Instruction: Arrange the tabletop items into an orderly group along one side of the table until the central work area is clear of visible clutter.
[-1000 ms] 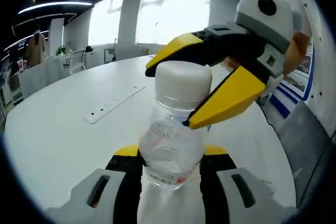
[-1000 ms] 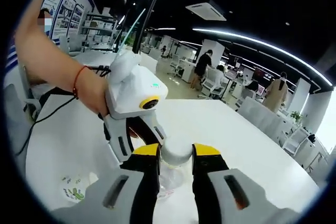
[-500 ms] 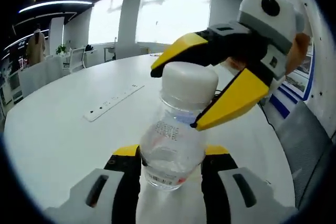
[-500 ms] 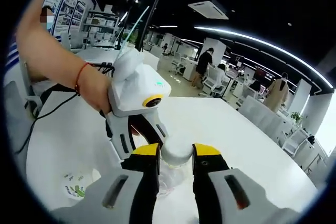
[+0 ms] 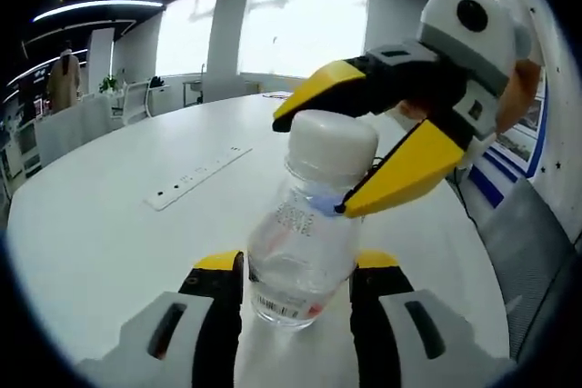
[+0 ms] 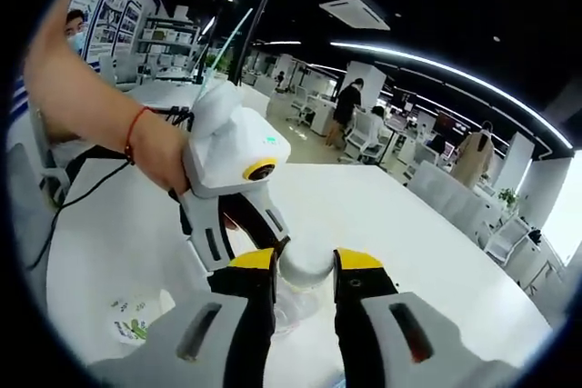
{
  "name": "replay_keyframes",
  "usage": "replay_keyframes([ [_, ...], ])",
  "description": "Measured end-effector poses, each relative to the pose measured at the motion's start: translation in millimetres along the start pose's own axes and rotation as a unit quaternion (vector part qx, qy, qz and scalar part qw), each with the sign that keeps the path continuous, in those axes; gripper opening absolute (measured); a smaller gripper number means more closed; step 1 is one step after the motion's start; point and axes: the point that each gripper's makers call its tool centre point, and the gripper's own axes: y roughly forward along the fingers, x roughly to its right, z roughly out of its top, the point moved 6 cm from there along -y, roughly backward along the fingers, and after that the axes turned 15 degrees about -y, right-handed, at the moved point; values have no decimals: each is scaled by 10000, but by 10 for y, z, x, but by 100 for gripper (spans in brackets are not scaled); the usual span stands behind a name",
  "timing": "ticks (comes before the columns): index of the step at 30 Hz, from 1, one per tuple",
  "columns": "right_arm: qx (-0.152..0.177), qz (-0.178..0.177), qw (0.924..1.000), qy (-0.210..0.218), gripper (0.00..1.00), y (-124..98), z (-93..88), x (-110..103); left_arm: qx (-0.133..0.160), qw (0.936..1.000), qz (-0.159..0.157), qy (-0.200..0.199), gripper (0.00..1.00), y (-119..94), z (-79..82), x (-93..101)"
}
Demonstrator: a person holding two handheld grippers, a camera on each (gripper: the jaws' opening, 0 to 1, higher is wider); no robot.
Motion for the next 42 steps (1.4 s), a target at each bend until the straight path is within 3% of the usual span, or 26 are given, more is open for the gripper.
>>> replay_keyframes([
  [15, -11, -13, 10000, 32, 23, 17, -3, 29, 79, 9999, 30, -58, 49, -13, 24, -10],
  [42, 33, -81, 9983, 575, 42, -103, 7, 156, 177, 9996, 128, -181, 60, -173, 77, 65],
])
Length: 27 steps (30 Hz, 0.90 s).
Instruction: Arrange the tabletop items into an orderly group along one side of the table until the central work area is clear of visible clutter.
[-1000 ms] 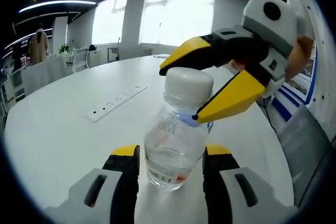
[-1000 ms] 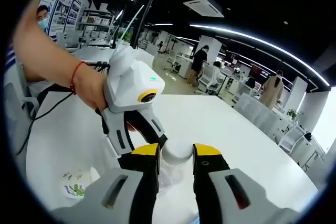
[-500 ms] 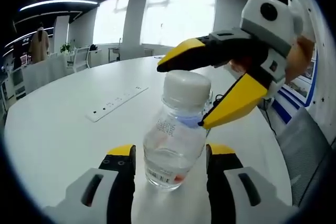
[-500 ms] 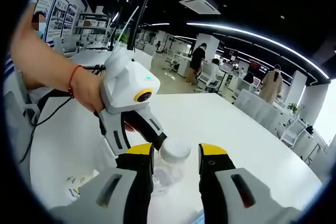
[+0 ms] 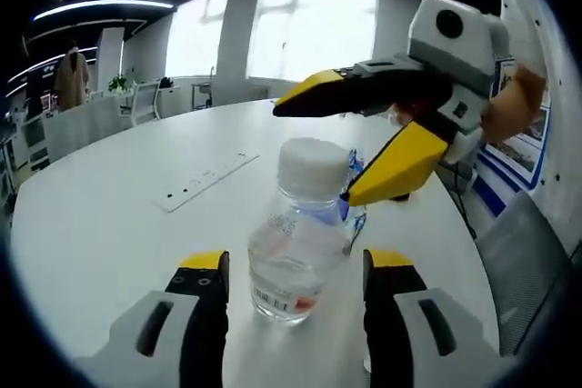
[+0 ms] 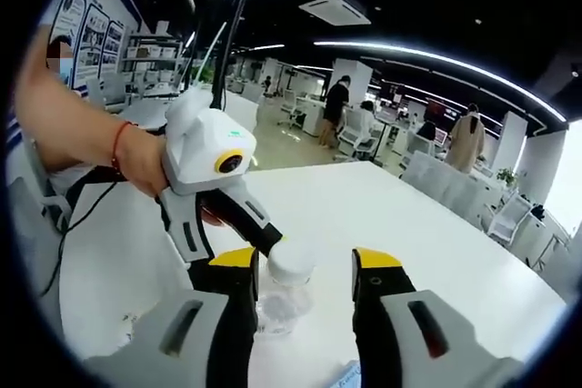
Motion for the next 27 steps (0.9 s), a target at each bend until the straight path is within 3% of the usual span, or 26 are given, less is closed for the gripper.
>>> replay_keyframes([
  [19, 38, 182, 9990, 402, 56, -270, -51, 138, 192, 9992, 309, -164, 65, -384, 52, 151],
  [27, -58, 431, 9987, 282, 60, -383, -124, 103, 322, 9982, 438, -242, 66, -570, 66, 261],
])
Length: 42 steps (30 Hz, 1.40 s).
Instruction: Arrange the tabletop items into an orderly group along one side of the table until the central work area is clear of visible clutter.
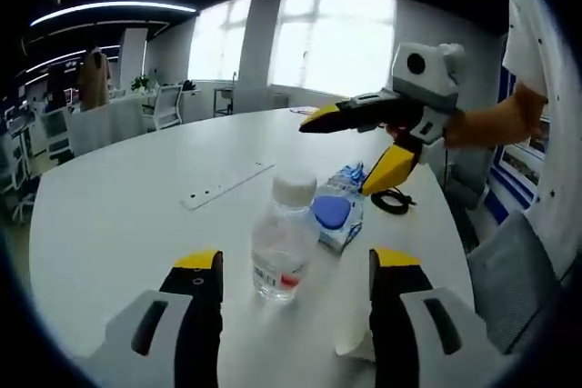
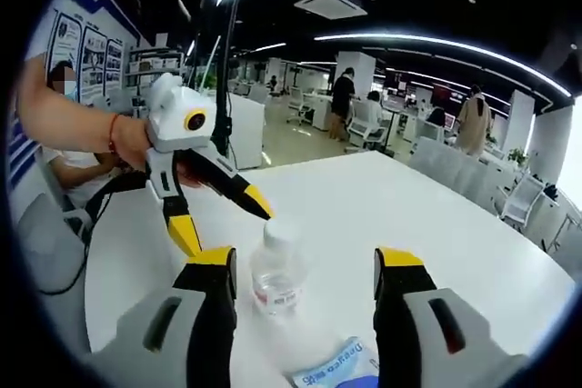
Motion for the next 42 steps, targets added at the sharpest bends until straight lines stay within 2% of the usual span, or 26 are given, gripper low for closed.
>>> replay_keyframes([
  [9, -168, 252, 9995, -42, 61, -177, -123, -34, 142, 9995, 249, -120, 66, -272, -29, 136],
  [18, -258, 539, 9981, 132, 63, -329, -232, -136, 262, 9984, 403, -293, 67, -486, -116, 246],
  [21, -260, 786, 9963, 227, 62, -381, -249, -206, 305, 9979, 446, -345, 68, -544, -123, 284],
  [24, -257, 916, 9954, 143, 62, -407, -255, -261, 304, 9978, 497, -330, 68, -616, -146, 346],
  [33, -389, 1563, 9867, 232, 57, -417, -399, -477, 302, 9965, 633, -459, 70, -831, -257, 486],
  [38, -465, 1971, 9789, 265, 52, -336, -512, -583, 377, 9950, 710, -596, 71, -937, -353, 563],
  [42, -495, 2216, 9736, 212, 47, -231, -538, -666, 318, 9938, 816, -688, 70, -992, -460, 585],
])
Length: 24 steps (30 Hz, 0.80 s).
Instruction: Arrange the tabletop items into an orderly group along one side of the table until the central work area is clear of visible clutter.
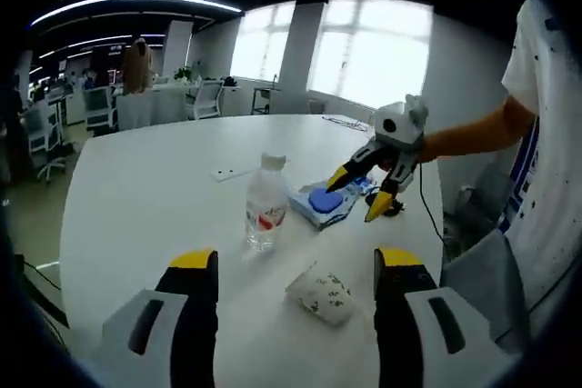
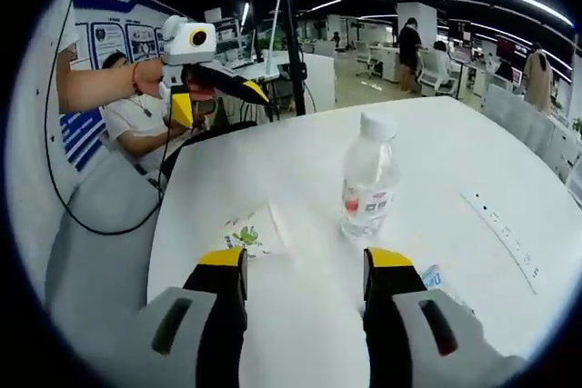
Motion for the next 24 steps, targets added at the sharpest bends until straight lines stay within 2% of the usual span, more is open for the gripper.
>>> replay_keyframes([
  [3, 50, 329, 9994, 38, 40, 123, 9, -21, -10, 9999, 45, -107, 70, -61, -79, 16],
  [6, 18, 472, 9989, 15, 38, 227, -15, -2, -10, 9997, 98, -212, 70, -100, -141, 14],
  [14, 40, 1054, 9944, -90, 23, 444, -6, -24, 19, 9990, 243, -386, 69, -166, -228, -40],
  [24, 178, 1612, 9867, -93, 21, 655, 103, -66, -13, 9984, 290, -488, 68, -154, -295, -73],
])
